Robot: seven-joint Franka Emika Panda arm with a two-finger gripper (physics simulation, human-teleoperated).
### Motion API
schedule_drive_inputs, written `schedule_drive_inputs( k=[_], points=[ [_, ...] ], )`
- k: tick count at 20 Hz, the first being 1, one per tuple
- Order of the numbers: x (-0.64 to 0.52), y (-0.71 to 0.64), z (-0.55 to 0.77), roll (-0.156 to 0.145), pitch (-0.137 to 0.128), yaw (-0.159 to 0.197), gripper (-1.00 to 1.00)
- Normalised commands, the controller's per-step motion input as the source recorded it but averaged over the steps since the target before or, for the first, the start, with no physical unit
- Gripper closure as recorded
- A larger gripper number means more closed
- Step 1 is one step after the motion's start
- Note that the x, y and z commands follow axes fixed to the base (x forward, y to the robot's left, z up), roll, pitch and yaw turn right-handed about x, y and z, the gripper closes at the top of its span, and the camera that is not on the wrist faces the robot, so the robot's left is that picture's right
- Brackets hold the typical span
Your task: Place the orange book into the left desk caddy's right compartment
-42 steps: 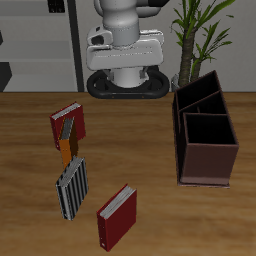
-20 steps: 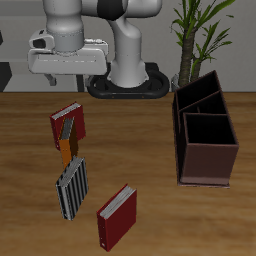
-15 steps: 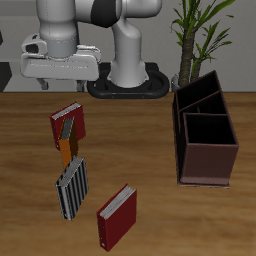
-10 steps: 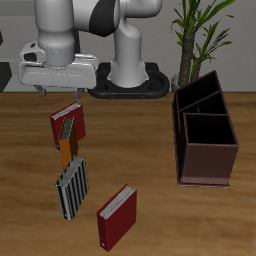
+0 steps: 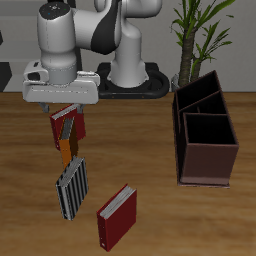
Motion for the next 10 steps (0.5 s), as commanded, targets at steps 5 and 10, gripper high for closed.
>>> schedule_drive_inputs(
  k=[5,10],
  points=[
    [-0.04,0.01,-0.5,-0.003,-0.055,0.023,-1.0],
    [-0.09,0.09,-0.67,-0.004,-0.01,0.023,-1.0]
  ],
)
